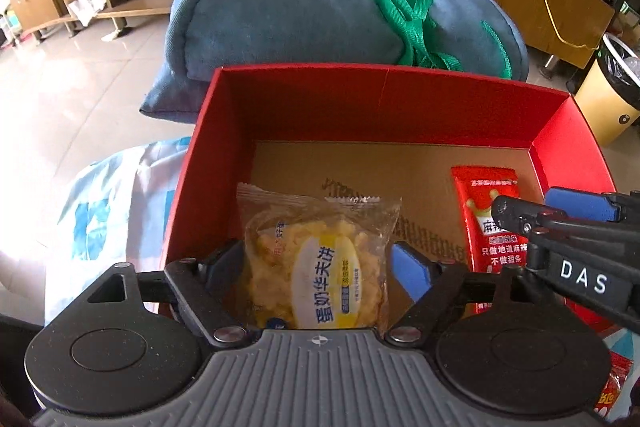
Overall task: Organize snacks
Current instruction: 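Lower both snacks into the red box and open both tools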
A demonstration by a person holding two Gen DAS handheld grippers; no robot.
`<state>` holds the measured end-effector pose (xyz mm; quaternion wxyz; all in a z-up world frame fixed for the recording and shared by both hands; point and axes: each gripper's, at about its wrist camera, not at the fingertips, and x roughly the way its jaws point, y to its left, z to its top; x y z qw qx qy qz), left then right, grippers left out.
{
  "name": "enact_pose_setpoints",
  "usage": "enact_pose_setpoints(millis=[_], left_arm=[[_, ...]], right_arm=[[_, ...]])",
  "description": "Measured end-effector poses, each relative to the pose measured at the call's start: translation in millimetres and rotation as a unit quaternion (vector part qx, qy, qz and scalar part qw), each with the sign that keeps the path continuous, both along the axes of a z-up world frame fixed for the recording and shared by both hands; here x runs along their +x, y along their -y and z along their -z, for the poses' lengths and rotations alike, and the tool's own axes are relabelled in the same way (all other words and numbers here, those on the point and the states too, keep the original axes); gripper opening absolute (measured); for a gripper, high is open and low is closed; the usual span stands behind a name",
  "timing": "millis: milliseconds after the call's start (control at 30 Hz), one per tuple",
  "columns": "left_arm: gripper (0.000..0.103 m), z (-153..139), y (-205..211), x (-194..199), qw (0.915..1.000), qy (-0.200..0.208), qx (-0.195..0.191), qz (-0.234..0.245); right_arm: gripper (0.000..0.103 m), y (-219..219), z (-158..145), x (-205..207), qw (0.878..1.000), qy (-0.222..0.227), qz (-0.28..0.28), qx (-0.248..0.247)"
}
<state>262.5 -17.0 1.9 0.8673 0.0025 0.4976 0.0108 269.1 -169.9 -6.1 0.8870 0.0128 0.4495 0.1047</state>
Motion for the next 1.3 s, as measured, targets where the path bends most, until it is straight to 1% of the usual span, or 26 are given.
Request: enact_pose_setpoints(millis=[167, 367, 700, 833, 967, 1100, 1300], left_arm=[[0.088, -4.3, -1.1, -1.4, 1.0000, 0.007, 0.000, -0.001], [0.088, -11.4, -3.6, -3.5, 0.9998, 0.018, 0.002, -0.004], [0.089, -23.6, -10.6, -16.2, 0.9995, 0.029, -0.007, -0.007], [0.090, -30.7, -12.3, -27.1, 0.9993, 0.036, -0.004, -0.003], [0.091, -34.2, -18.6, -40.1, 0.9992, 0.037, -0.014, -0.005], [0.091, -32.5, -21.4, -52.1, 0.9994, 0.032, -0.013, -0.006], [0.091, -33.7, -23.2, -69.9, 0.9994, 0.031, -0.014, -0.006]], right_arm=[[0.050, 2.4, -4.7, -3.2, 1.000, 0.005, 0.003, 0.003], [0.053, 2.2, -13.9, -6.6, 1.000, 0.016, 0.005, 0.006], [0.059, 0.9, -27.0, -19.1, 1.000, 0.030, 0.004, 0.004], [0.060, -0.2, -32.4, -30.8, 0.999, 0.033, -0.001, 0.006], [0.064, -1.1, -36.5, -45.9, 0.999, 0.034, -0.010, 0.005], [0.064, -1.6, -35.3, -57.0, 1.000, 0.028, -0.013, -0.001], [0.064, 2.9, -34.1, -74.7, 1.000, 0.019, -0.007, 0.003]])
